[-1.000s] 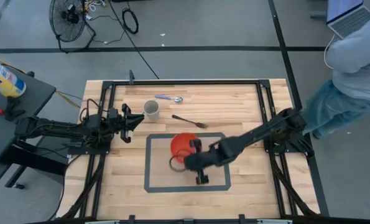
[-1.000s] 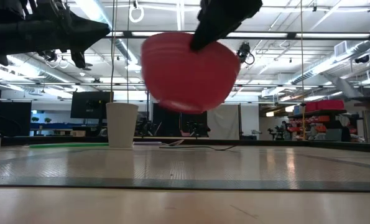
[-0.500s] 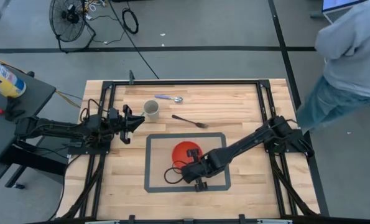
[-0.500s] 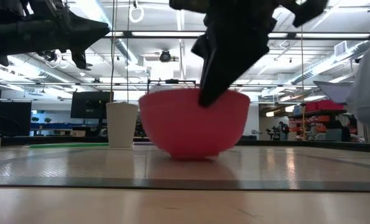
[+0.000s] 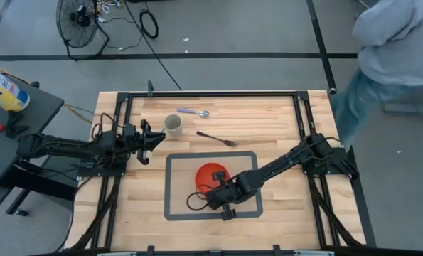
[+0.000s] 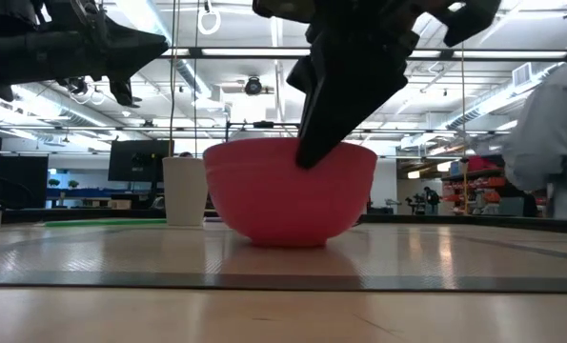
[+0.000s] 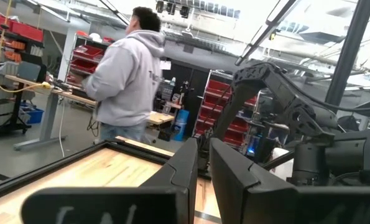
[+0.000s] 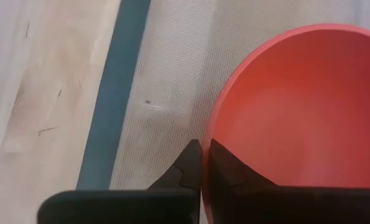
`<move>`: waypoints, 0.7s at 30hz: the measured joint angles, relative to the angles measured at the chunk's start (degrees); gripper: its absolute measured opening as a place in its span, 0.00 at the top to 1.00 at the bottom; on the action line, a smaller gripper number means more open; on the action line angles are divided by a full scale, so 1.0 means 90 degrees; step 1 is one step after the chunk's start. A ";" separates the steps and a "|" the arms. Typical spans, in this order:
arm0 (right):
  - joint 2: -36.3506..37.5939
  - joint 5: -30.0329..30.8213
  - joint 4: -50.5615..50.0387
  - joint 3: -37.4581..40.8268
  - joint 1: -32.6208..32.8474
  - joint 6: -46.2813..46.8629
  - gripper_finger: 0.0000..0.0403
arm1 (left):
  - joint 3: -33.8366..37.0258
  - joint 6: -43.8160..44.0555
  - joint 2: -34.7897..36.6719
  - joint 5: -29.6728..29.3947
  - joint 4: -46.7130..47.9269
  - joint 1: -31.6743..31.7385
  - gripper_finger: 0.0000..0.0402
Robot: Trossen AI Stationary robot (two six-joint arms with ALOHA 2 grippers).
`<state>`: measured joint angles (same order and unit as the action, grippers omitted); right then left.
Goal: Pick & Place Utensil
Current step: Put the orange bowl on the brown mat
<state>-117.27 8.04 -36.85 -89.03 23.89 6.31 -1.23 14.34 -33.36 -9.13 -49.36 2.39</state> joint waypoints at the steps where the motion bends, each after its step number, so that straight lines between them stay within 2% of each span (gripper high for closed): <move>1: 0.0000 0.0000 0.0001 0.0000 0.0019 -0.0084 0.98 | 0.0000 -0.0001 0.0000 -0.0001 0.0000 0.0000 0.88; 8: 0.0007 -0.0156 -0.0027 0.0000 0.0083 -0.0237 0.98 | 0.0000 -0.0002 0.0000 -0.0001 0.0000 0.0000 0.88; 13: 0.0007 -0.0020 0.0062 0.0000 0.0081 -0.0226 0.97 | 0.0000 0.0001 0.0000 -0.0001 0.0000 0.0000 0.88; 21: 0.0010 -0.0169 0.0079 0.0000 0.0081 -0.0253 0.84 | 0.0000 0.0001 0.0000 -0.0001 0.0000 0.0000 0.88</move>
<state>-117.19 6.52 -36.14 -89.03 24.62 4.03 -1.23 14.35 -33.36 -9.15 -49.36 2.39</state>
